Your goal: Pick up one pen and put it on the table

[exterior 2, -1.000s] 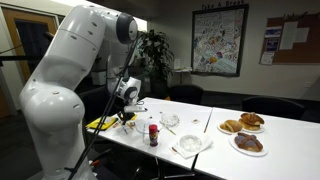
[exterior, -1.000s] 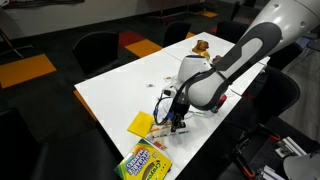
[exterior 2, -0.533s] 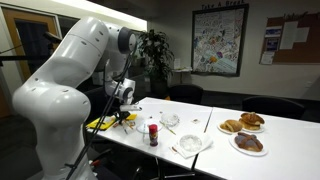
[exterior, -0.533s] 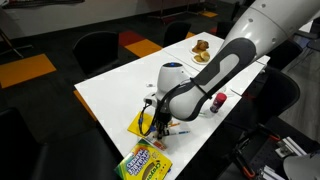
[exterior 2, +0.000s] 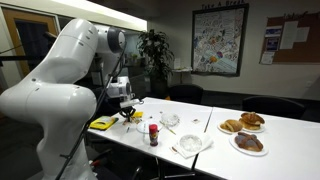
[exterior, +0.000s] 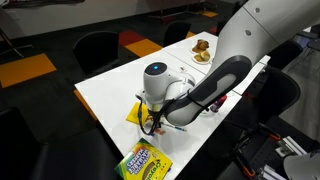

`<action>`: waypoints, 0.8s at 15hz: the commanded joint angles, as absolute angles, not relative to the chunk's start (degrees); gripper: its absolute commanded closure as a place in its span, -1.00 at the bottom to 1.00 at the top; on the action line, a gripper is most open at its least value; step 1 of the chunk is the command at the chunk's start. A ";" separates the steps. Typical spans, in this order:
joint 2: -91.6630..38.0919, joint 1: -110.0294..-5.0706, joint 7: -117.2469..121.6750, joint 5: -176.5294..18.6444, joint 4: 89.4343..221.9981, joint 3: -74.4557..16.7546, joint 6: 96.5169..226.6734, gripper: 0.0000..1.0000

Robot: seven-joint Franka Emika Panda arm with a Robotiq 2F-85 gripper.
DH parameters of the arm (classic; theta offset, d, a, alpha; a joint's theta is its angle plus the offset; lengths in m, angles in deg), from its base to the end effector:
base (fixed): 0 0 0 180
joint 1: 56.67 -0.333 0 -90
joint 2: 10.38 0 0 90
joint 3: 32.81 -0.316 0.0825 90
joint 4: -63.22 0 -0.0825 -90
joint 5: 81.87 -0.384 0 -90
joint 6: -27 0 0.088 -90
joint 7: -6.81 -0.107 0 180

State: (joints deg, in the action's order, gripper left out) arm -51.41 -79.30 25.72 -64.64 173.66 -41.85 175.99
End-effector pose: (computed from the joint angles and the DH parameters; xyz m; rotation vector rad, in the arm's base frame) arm 0.5164 0.3249 0.1137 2.6310 1.6248 -0.0290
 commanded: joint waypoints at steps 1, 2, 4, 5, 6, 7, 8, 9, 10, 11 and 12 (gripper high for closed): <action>-52.47 -81.19 20.27 -60.16 171.91 -39.00 173.44 1.00; -52.32 -81.14 19.33 -59.42 172.06 -38.72 173.31 1.00; -52.15 -80.46 18.31 -58.65 172.49 -38.80 174.32 1.00; -51.53 -79.43 19.09 -58.31 173.70 -39.64 178.26 1.00; -51.03 -79.05 19.59 -57.86 174.40 -39.92 180.95 1.00; -50.49 -78.71 19.83 -57.79 175.05 -40.18 183.63 1.00; -49.99 -78.20 20.43 -58.04 175.61 -40.68 185.98 1.00; -49.81 -77.74 21.05 -58.38 175.97 -41.10 188.09 1.00; -49.58 -77.00 21.96 -58.96 176.31 -41.91 189.78 1.00; -49.44 -76.39 22.58 -59.44 176.52 -42.61 190.76 1.00; -49.39 -75.30 23.62 -60.14 176.71 -43.92 191.53 1.00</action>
State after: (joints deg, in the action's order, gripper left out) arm -51.23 -78.75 20.54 -59.24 173.85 -40.77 188.15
